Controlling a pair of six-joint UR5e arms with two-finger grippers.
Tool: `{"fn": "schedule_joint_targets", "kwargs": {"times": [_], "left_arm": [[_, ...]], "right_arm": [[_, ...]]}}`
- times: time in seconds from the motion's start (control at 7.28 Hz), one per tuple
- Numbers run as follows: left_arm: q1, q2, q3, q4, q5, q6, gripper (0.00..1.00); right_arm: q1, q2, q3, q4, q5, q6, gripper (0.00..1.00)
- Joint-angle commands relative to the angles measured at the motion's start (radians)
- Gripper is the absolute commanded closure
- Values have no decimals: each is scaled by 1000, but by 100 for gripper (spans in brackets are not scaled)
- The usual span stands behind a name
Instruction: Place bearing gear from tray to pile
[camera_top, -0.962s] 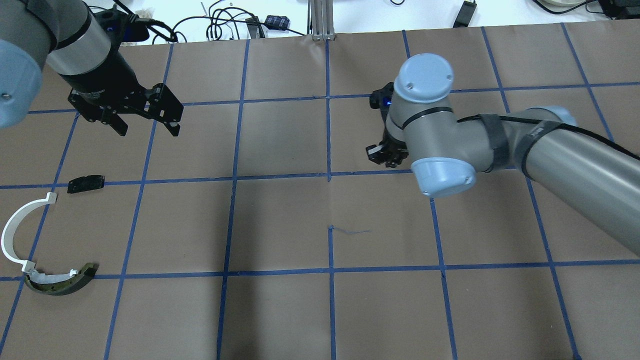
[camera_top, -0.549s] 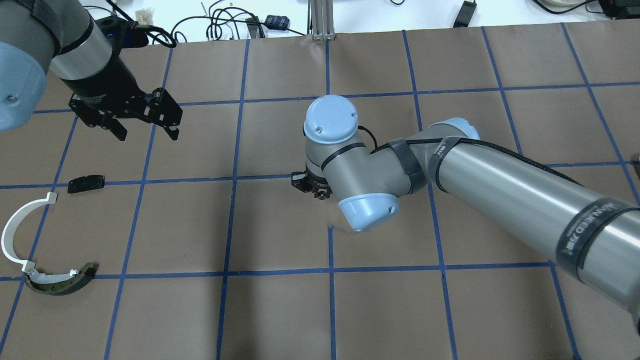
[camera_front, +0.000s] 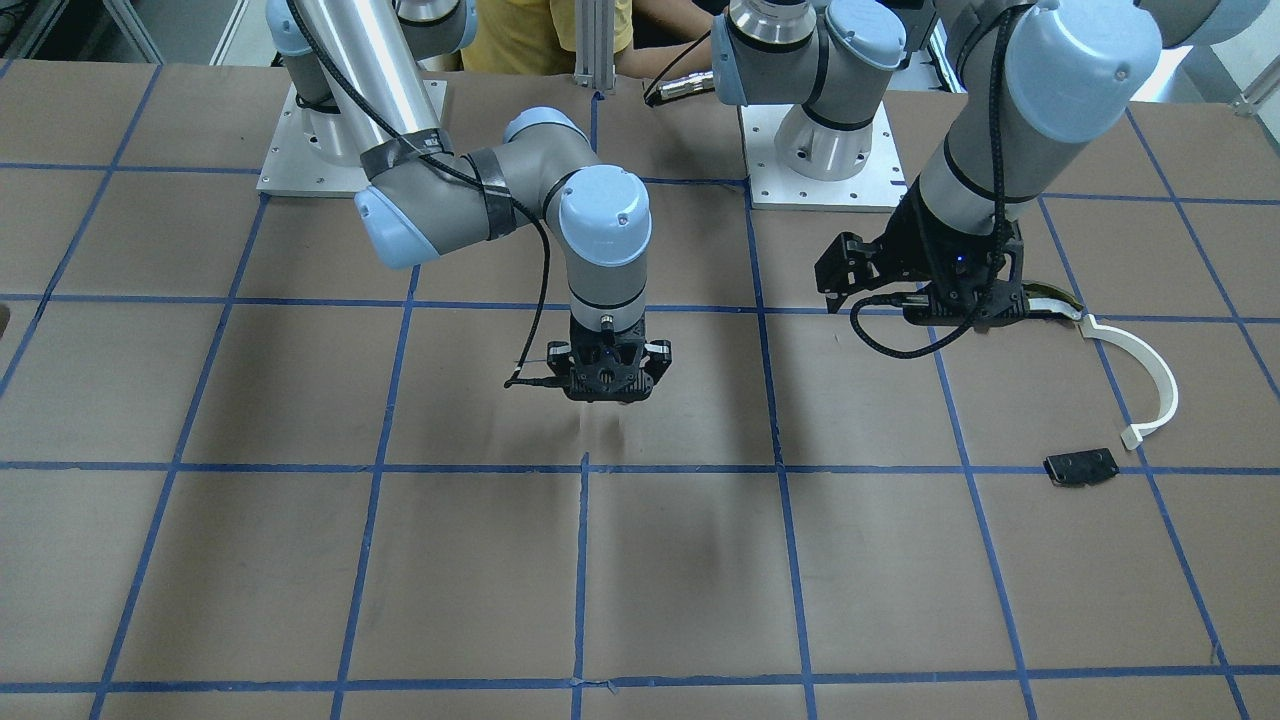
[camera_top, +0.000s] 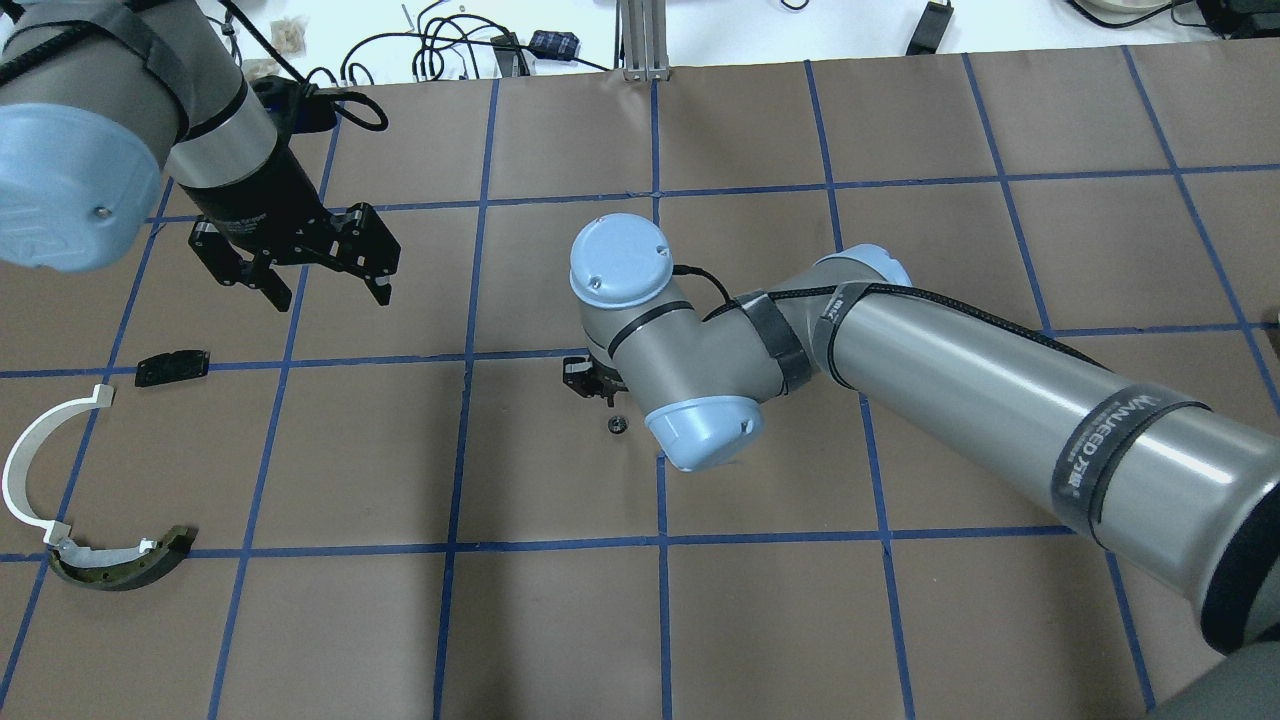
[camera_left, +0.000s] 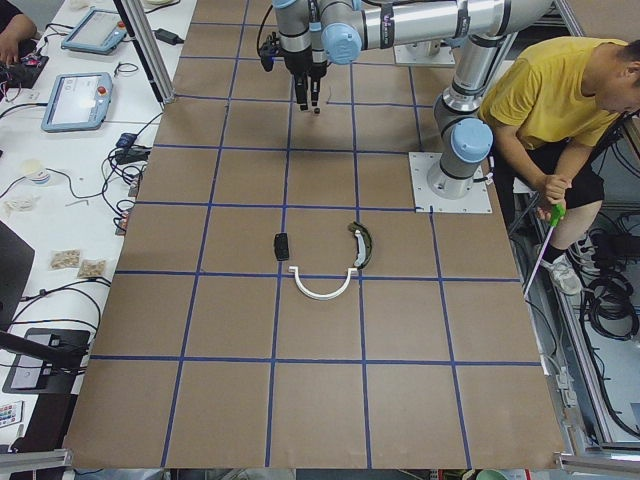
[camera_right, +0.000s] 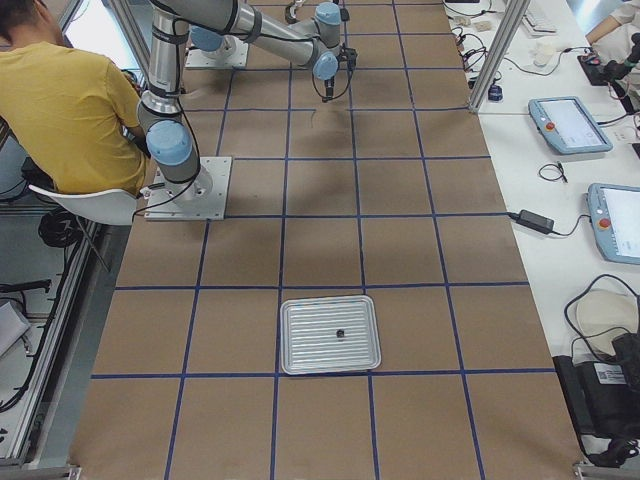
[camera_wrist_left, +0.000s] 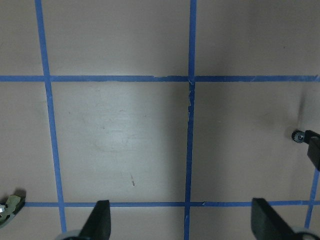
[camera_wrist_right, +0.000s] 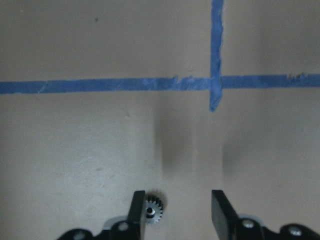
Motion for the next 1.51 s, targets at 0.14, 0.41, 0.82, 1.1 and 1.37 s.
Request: {"fn": "schedule_joint_targets", "kwargs": {"times": [0.14, 0.41, 0.82, 1.1, 1.37], "left_arm": [[-59, -8, -26, 10, -47, -12, 0], [-211, -60, -93, 165, -73, -44, 1], [-331, -188, -172, 412, -69, -108, 0], [-386, -279, -173, 460, -67, -147, 0], [-397, -351, -173, 509, -69, -150, 0]], "right_arm": [[-299, -163, -135, 432, -73, -385, 0], [-628, -248, -135, 487, -121, -704, 0], [-1029, -230, -132, 456, -115, -1144, 0], [-1262, -88, -133, 240, -80, -1491, 0], [-1381, 88, -155, 51, -38, -1638, 0]]}}
